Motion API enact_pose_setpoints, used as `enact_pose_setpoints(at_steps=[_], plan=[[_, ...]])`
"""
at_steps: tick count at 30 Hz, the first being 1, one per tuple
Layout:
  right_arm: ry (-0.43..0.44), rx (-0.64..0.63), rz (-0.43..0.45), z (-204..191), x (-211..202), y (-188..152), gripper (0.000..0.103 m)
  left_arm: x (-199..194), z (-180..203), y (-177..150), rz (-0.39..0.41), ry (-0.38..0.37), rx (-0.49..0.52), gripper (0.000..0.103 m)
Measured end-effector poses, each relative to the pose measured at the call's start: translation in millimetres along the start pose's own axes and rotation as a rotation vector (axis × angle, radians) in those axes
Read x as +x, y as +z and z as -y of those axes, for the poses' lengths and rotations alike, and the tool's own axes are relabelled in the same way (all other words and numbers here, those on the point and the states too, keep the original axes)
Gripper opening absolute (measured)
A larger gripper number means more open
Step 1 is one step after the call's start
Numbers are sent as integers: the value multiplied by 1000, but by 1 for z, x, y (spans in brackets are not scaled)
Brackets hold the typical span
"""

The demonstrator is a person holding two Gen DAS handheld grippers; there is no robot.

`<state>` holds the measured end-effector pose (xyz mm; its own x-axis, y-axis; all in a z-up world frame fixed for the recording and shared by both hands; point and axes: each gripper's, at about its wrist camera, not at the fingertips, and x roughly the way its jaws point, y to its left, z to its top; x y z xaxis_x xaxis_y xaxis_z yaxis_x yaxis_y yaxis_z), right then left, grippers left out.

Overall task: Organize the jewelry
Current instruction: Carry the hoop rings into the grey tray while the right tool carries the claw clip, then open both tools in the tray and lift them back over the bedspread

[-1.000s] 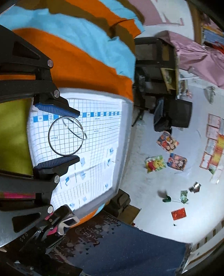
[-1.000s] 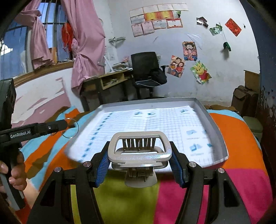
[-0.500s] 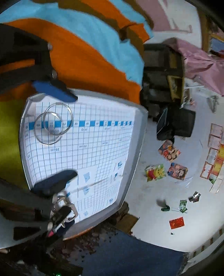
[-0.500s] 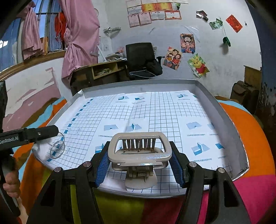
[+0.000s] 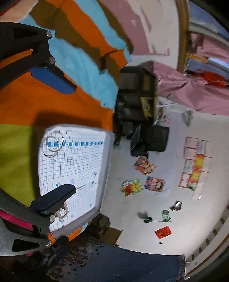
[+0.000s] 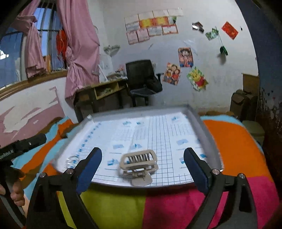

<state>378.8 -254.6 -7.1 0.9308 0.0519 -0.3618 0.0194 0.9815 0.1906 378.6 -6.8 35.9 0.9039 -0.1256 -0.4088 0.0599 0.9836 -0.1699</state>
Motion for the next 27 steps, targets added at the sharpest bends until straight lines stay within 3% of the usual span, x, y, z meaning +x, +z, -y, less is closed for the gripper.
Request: enact_pose_setpoints(at_steps=[4, 11, 20, 27], plan=[[4, -3, 74, -7, -44, 9, 101, -45, 0, -4, 54, 36, 20, 103], [5, -7, 166, -29, -127, 6, 102, -125, -4, -15, 120, 53, 37, 103], [-4, -49, 241, -42, -242, -27, 102, -221, -12, -50, 189, 46, 37, 103], [-12, -79, 265, -46, -314, -58, 102, -265, -17, -83, 190, 39, 37, 103]])
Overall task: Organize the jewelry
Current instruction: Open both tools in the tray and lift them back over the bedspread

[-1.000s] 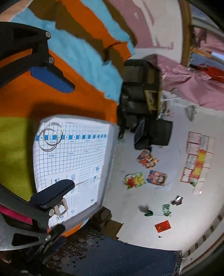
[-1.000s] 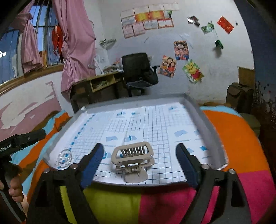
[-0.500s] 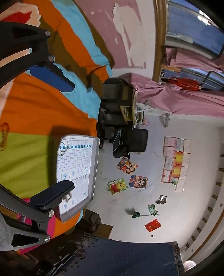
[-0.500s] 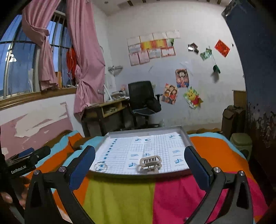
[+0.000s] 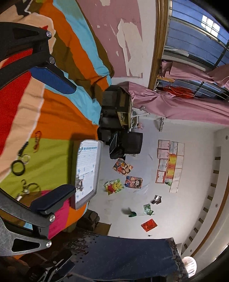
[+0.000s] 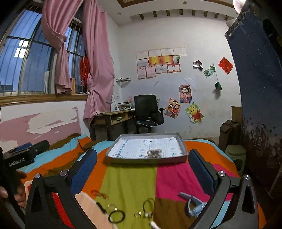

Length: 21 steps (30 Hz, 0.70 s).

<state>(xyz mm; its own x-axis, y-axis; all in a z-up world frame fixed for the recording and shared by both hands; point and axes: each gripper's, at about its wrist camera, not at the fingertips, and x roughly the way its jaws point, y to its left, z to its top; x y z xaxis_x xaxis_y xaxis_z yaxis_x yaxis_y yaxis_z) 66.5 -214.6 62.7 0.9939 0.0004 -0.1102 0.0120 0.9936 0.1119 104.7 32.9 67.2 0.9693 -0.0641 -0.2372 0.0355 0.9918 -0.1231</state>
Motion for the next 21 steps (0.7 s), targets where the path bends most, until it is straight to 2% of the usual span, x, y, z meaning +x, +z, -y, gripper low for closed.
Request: enact_pose_setpoints(at_steps=[9, 21], plan=[[-14, -13, -63, 1, -61, -27, 102, -42, -9, -32, -36, 9, 37, 103], [-71, -5, -109, -4, -101, -47, 102, -69, -12, -63, -76, 34, 30, 103]])
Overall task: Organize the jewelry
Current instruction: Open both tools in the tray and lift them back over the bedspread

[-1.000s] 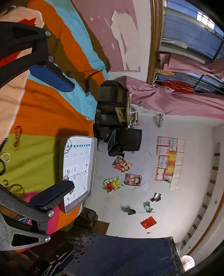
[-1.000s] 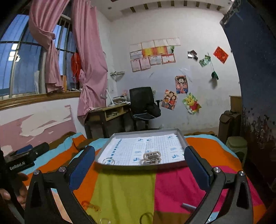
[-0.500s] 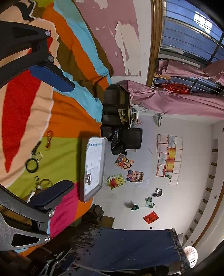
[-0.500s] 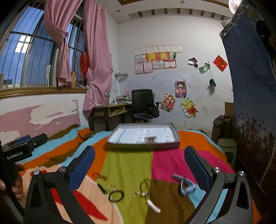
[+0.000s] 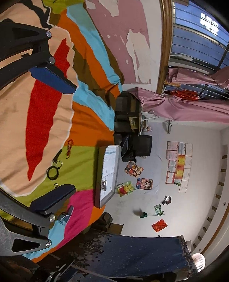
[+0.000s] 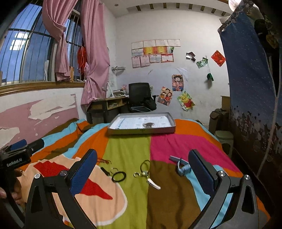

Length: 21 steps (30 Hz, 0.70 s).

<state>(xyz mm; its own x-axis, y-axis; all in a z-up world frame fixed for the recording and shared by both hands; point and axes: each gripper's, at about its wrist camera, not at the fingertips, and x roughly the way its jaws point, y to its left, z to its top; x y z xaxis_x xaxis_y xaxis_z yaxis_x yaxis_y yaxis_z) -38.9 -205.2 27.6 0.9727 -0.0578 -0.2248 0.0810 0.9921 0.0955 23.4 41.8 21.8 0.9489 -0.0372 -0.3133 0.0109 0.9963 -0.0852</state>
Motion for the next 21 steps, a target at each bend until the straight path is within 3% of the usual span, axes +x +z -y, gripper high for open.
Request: enact_pose_setpoints(at_steps=[4, 10, 21], plan=[[-4, 5, -38, -1, -2, -10, 102, 2, 8, -12, -50, 6, 30, 103], [2, 5, -79, 1, 2, -20, 102, -1, 22, -18, -41, 0, 97, 103], [-5, 30, -85, 1, 10, -23, 102, 1, 24, -14, -23, 5, 70, 103]])
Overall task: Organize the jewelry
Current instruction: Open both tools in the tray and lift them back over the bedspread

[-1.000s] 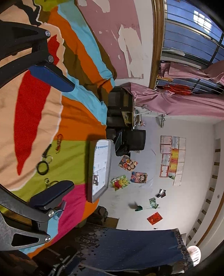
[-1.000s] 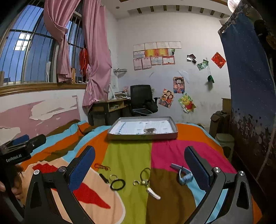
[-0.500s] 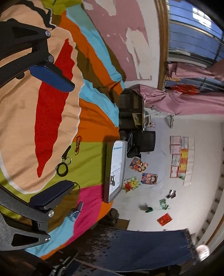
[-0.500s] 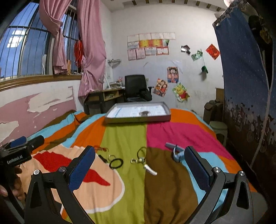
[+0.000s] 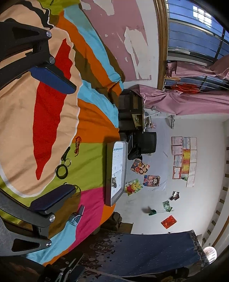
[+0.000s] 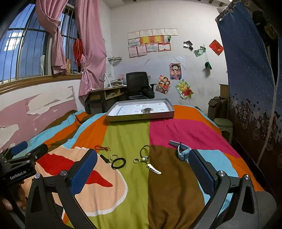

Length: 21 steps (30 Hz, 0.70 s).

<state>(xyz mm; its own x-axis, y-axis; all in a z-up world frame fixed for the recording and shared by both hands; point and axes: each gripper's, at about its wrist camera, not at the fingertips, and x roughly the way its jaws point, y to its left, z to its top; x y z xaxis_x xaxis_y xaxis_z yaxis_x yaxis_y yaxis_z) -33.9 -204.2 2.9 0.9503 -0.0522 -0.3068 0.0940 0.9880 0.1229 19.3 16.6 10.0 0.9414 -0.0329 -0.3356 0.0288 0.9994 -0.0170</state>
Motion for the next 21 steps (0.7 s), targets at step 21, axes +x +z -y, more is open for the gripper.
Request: enact_pose_setpoints(at_steps=[21], plan=[[-50, 76, -70, 31, 82, 25, 102, 108, 25, 8, -55, -46, 63, 103]])
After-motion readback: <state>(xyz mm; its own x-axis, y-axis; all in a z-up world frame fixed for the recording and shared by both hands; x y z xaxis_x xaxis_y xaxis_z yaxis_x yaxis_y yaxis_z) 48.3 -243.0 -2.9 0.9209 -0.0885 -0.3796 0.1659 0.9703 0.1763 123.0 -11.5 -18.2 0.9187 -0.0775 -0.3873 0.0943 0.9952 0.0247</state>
